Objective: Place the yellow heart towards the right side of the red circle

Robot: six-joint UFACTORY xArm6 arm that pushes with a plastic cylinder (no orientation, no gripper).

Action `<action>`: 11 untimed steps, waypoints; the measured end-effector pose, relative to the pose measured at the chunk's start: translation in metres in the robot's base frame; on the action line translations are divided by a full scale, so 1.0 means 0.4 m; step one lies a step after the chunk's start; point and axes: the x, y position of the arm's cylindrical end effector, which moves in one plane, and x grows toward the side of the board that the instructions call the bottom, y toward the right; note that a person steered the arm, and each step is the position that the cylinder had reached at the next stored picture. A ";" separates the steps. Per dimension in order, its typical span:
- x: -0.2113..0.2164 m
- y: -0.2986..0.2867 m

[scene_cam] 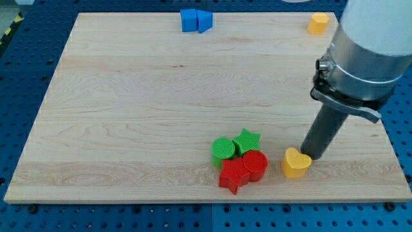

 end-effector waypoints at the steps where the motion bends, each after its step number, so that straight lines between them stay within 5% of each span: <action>1: 0.001 0.034; 11: 0.028 -0.096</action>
